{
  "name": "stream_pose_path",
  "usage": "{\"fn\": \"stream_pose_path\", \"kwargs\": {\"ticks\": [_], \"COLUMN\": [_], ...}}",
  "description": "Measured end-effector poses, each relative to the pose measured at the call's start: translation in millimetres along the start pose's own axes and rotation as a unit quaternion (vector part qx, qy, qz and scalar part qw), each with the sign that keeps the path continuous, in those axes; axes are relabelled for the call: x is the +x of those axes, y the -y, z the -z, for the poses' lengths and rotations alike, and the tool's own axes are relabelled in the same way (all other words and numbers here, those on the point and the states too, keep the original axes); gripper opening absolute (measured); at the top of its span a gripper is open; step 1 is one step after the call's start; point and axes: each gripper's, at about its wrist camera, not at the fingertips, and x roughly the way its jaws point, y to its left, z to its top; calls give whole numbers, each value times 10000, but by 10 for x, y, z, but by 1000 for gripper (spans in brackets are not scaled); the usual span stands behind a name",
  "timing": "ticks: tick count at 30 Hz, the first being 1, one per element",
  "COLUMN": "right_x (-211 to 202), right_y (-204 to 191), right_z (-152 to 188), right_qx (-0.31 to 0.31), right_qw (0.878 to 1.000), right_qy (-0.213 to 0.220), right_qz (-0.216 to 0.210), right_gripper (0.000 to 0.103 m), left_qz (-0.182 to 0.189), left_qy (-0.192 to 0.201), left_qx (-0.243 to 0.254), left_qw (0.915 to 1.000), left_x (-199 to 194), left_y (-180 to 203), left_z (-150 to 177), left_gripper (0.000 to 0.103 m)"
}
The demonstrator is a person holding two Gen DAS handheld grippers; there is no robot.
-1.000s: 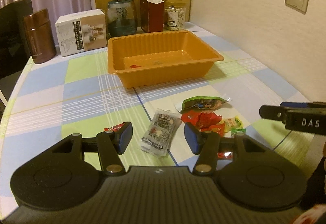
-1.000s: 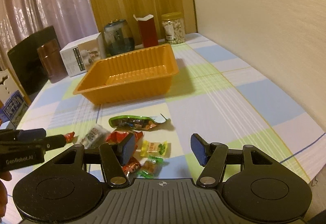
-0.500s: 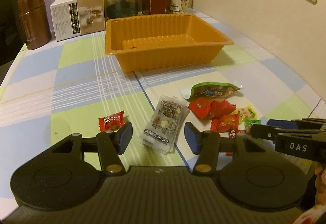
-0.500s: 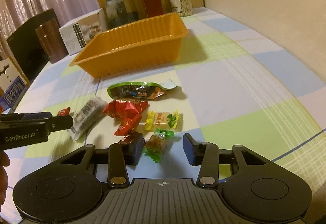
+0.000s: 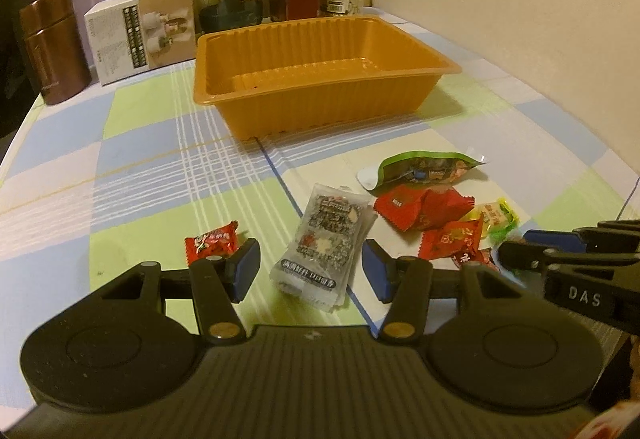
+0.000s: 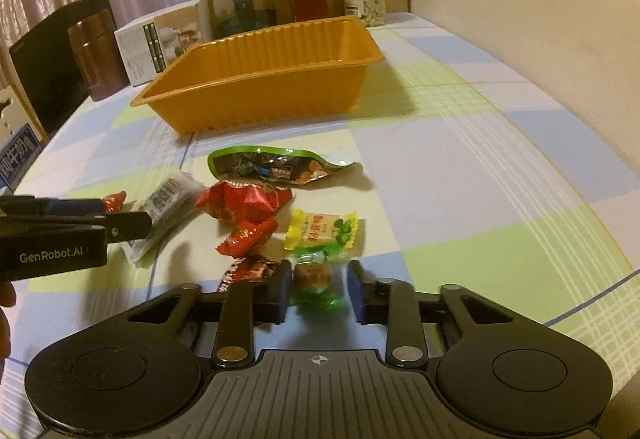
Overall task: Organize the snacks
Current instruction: 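Grasp the clear nut packet with the left gripper while the right gripper grasps the green-wrapped candy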
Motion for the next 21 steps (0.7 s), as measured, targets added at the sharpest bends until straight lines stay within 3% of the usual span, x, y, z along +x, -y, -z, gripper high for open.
{"fn": "stream_pose_path", "kwargs": {"ticks": [14,21], "right_x": [-50,-38], "right_y": [126,132], "right_z": [-24,-39], "right_qx": [243,268], "right_qw": [9997,9996], "right_qy": [45,55], "right_qz": [-15,-48], "right_gripper": [22,22], "left_qz": [49,29], "left_qy": [-244,-317], "left_qx": [429,358], "left_qw": [9988,9988], "left_x": [303,320], "left_y": [82,101], "left_z": [-54,-62], "left_gripper": [51,37]}}
